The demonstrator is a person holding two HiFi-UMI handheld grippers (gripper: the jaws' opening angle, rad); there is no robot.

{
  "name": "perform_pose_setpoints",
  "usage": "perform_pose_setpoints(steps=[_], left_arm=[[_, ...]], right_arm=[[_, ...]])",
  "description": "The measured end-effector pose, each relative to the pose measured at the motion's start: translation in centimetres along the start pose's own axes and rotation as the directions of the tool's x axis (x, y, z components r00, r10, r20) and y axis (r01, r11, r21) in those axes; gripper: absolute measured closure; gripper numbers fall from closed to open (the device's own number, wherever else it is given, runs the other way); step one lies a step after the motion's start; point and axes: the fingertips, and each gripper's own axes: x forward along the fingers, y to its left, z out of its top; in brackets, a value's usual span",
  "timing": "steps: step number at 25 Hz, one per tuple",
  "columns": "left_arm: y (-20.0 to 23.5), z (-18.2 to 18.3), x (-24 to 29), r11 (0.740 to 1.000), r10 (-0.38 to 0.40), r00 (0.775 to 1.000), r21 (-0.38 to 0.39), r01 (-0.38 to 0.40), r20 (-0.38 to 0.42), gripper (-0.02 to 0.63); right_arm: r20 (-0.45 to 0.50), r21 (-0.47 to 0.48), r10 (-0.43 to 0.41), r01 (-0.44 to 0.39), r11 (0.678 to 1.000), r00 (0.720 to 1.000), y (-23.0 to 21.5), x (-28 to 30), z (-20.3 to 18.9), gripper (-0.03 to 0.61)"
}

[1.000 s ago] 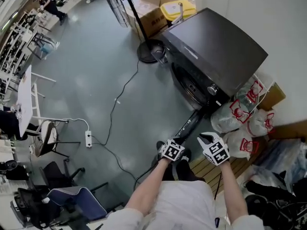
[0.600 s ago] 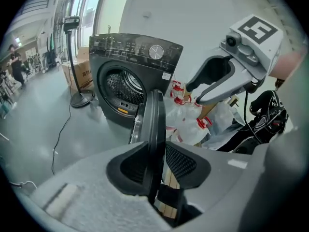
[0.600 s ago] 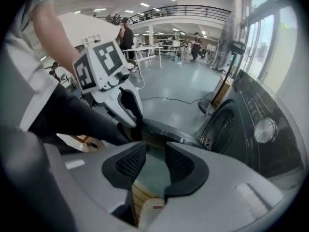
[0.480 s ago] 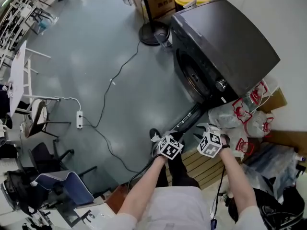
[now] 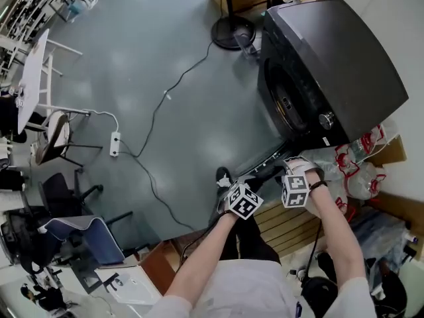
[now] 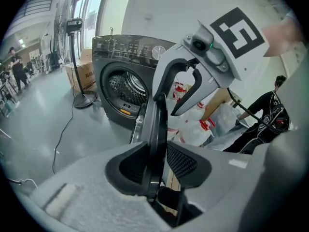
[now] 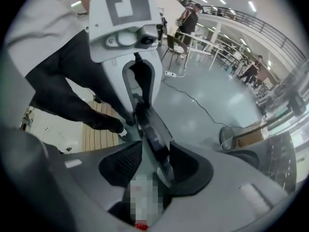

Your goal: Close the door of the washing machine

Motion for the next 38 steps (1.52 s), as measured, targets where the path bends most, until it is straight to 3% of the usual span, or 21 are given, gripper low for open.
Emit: perform_pose_setpoints(steps=[5, 9, 26, 38], left_arm=[[0.2, -0.3, -0.1, 1.000, 0.011, 1.000, -0.010, -0.011, 0.006, 0.482], [0.6, -0.2, 0.1, 1.000, 0.015, 1.000, -0.018, -0.015, 0.006, 0.478], [4.7, 1.0, -0.1, 0.996, 0.063, 0.997, -0.059, -0.061, 0.033, 0.465], [9.0, 2.6, -0.1, 1.000, -0.012, 1.000, 0.026, 0.013, -0.012, 0.462]], right_arm=[[-0.045, -0.085, -0.006, 0.002, 0.996, 0.999, -0.4, 1.1, -0.4, 0.413], [-0.040, -0.021, 0.016, -0.017, 1.000, 0.999, -0.5, 1.4, -0.2, 0.416], [-0.116, 0.115, -0.052, 0.065, 0.991, 0.992, -3.6, 2.8, 0.6, 0.411], [-0.068, 0.250, -0.063, 0.079, 0.965, 0.996, -7.2, 3.3, 1.8, 0.414]])
